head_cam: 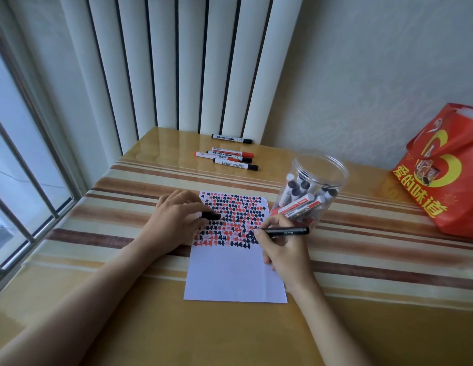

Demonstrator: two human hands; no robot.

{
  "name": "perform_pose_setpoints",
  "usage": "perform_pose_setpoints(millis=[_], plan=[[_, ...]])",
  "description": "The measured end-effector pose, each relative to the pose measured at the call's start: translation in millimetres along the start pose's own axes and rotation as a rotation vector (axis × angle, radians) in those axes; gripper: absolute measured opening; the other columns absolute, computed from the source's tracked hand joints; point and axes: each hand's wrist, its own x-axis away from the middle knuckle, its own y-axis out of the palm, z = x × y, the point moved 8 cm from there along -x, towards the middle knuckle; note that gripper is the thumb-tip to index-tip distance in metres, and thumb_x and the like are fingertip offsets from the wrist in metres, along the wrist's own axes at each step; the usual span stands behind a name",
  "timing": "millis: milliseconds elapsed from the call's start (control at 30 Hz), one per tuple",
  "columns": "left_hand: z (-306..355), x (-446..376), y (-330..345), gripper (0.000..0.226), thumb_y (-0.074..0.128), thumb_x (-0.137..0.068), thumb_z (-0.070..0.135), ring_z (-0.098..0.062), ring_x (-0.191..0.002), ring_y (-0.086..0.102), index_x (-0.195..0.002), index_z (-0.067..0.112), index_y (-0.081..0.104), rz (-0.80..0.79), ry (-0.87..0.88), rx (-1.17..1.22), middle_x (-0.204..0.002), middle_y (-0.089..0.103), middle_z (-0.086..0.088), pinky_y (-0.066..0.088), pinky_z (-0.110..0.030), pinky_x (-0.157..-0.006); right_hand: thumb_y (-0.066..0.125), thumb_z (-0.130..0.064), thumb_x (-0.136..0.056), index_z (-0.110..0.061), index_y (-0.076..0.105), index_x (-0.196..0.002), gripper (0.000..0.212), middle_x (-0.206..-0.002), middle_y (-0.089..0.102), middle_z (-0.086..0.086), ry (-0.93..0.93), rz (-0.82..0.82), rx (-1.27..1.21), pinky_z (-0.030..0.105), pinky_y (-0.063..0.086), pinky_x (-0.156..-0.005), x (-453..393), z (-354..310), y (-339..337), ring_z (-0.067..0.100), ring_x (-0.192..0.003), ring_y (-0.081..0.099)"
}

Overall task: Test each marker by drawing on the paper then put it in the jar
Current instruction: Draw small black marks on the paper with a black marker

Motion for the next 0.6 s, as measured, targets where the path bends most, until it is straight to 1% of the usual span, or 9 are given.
perform_pose_setpoints(millis=[67, 100, 167, 233, 333, 400, 467, 533, 600], plan=[[4, 0, -4, 0.026, 0.077, -0.086, 0.024, -0.008, -0.097, 0.055, -0.112, 0.029, 0.072, -0.004, 0.026, 0.056, -0.103, 0.060, 0.015, 0.047, -0.036, -0.086, 0.070, -0.008, -0.095, -0.011, 0.064, -0.096, 0.007, -0.060, 0.059, 0.003, -0.044, -0.040, -0.115, 0.024, 0.042, -0.043, 0, -9, 5, 0.015, -0.049, 0.056], [6, 0, -5, 0.025, 0.076, -0.087, 0.024, -0.006, -0.093, 0.054, -0.111, 0.029, 0.070, -0.017, 0.032, 0.069, -0.099, 0.058, 0.019, 0.048, -0.037, -0.082, 0.069, -0.011, -0.094, -0.011, 0.067, -0.099, 0.005, -0.066, 0.062, 0.006, -0.059, -0.066, -0.168, 0.026, 0.046, -0.047, 1, -13, 8, 0.017, -0.053, 0.060], [9, 1, -5, 0.023, 0.074, -0.088, 0.026, -0.003, -0.091, 0.056, -0.110, 0.030, 0.067, -0.047, 0.030, 0.074, -0.096, 0.058, 0.022, 0.049, -0.041, -0.083, 0.063, -0.019, -0.096, -0.016, 0.072, -0.103, 0.011, -0.081, 0.069, 0.012, -0.067, -0.107, -0.218, 0.027, 0.050, -0.055, 4, -18, 14, 0.023, -0.061, 0.067], [13, 1, -5, 0.021, 0.074, -0.089, 0.027, -0.004, -0.093, 0.058, -0.109, 0.030, 0.066, -0.054, 0.037, 0.097, -0.096, 0.061, 0.022, 0.049, -0.043, -0.085, 0.059, -0.023, -0.098, -0.021, 0.073, -0.104, 0.015, -0.089, 0.073, 0.014, -0.076, -0.134, -0.214, 0.028, 0.051, -0.058, 7, -19, 21, 0.026, -0.065, 0.069], [24, -1, -1, 0.019, 0.073, -0.090, 0.027, -0.001, -0.097, 0.060, -0.108, 0.030, 0.066, -0.068, 0.068, 0.110, -0.099, 0.064, 0.023, 0.047, -0.042, -0.089, 0.060, -0.022, -0.097, -0.018, 0.066, -0.105, 0.010, -0.088, 0.072, 0.018, -0.090, -0.122, -0.206, 0.027, 0.051, -0.060, 8, -19, 26, 0.026, -0.063, 0.069], [29, -1, 2, 0.019, 0.071, -0.091, 0.027, 0.003, -0.098, 0.058, -0.109, 0.031, 0.066, -0.077, 0.082, 0.107, -0.100, 0.064, 0.026, 0.045, -0.040, -0.093, 0.061, -0.020, -0.097, -0.011, 0.058, -0.101, 0.010, -0.081, 0.070, 0.011, -0.096, -0.103, -0.228, 0.025, 0.050, -0.060, 7, -18, 25, 0.025, -0.062, 0.068], [30, -1, 2, 0.019, 0.070, -0.092, 0.027, 0.005, -0.099, 0.057, -0.110, 0.032, 0.066, -0.082, 0.083, 0.107, -0.102, 0.063, 0.027, 0.044, -0.040, -0.094, 0.061, -0.018, -0.097, -0.006, 0.053, -0.097, 0.014, -0.077, 0.068, 0.005, -0.102, -0.103, -0.236, 0.024, 0.049, -0.060, 6, -16, 23, 0.025, -0.062, 0.068], [30, -1, 2, 0.018, 0.069, -0.093, 0.028, 0.003, -0.100, 0.058, -0.111, 0.031, 0.066, -0.086, 0.089, 0.107, -0.104, 0.066, 0.024, 0.044, -0.040, -0.094, 0.061, -0.016, -0.097, -0.005, 0.053, -0.096, 0.014, -0.076, 0.065, 0.004, -0.106, -0.114, -0.228, 0.024, 0.049, -0.060, 5, -15, 24, 0.024, -0.063, 0.068], [34, 0, 1, 0.020, 0.070, -0.093, 0.025, 0.004, -0.099, 0.056, -0.111, 0.030, 0.066, -0.093, 0.118, 0.116, -0.105, 0.065, 0.024, 0.045, -0.039, -0.092, 0.063, -0.015, -0.098, -0.007, 0.055, -0.097, 0.012, -0.076, 0.066, 0.001, -0.111, -0.144, -0.209, 0.025, 0.049, -0.060, 5, -15, 27, 0.024, -0.062, 0.068]])
